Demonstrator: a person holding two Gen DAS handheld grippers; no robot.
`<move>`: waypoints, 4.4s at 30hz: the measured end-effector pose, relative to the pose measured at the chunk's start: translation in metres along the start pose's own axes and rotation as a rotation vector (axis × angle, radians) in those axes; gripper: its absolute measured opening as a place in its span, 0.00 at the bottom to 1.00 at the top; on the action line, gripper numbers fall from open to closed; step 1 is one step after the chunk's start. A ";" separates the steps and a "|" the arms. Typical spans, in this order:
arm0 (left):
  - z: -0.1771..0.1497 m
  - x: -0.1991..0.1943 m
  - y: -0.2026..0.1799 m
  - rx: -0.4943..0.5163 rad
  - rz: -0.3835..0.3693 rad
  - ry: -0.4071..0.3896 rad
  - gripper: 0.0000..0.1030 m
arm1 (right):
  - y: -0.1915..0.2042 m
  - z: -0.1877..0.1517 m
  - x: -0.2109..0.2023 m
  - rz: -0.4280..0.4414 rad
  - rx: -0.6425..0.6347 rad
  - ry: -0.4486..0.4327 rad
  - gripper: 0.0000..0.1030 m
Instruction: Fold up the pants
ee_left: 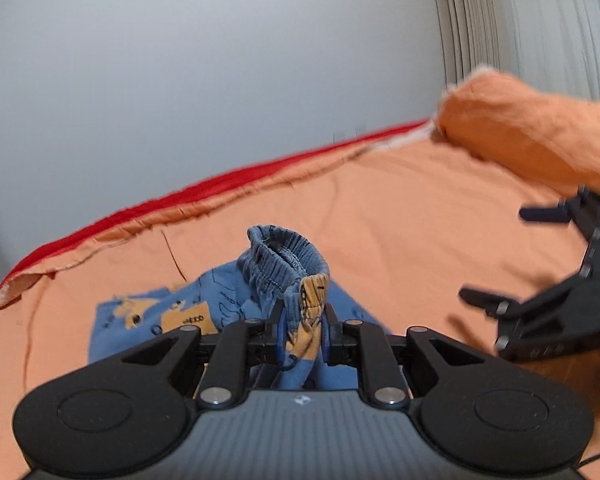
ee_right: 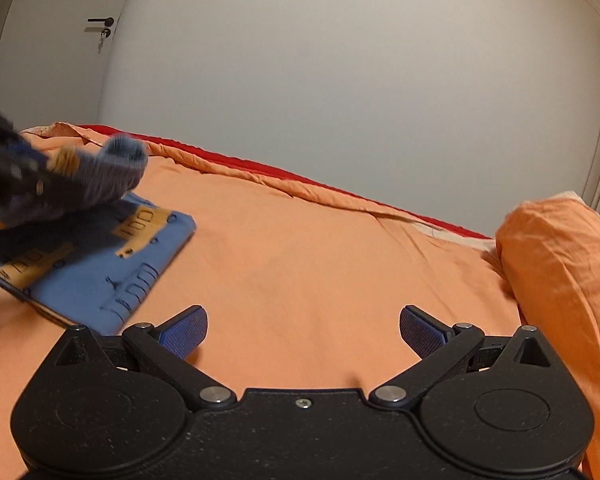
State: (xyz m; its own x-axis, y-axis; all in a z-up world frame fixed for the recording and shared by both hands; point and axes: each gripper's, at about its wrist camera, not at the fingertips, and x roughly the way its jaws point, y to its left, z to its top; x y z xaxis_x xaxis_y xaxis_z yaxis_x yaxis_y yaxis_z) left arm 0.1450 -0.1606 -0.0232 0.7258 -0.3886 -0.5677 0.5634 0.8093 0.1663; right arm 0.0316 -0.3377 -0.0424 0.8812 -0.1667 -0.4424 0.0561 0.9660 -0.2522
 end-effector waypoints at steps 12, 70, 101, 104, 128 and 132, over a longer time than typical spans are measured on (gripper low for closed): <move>-0.022 -0.011 0.000 -0.013 0.001 0.037 0.61 | -0.016 0.017 0.020 0.218 0.060 0.030 0.99; -0.084 -0.026 0.127 -0.434 0.258 0.134 0.99 | 0.098 0.040 0.032 0.238 -0.260 -0.059 0.99; -0.004 0.039 0.140 -0.260 0.320 -0.087 1.00 | 0.066 0.075 0.076 0.050 -0.203 -0.245 0.99; 0.005 0.066 0.135 -0.205 0.364 -0.034 0.99 | 0.096 0.085 0.088 0.085 -0.282 -0.222 0.99; -0.045 -0.001 0.122 -0.338 0.301 0.075 1.00 | 0.108 0.040 0.023 0.075 -0.270 -0.094 0.99; -0.073 -0.017 0.117 -0.446 0.305 0.112 0.99 | 0.103 0.040 0.014 0.072 -0.232 -0.070 0.99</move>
State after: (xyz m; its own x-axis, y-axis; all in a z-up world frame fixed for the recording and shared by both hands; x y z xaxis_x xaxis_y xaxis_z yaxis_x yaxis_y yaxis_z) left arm 0.1694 -0.0272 -0.0529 0.7700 -0.0776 -0.6333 0.0942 0.9955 -0.0074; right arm 0.0682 -0.2328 -0.0401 0.9096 -0.0769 -0.4084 -0.1107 0.9023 -0.4166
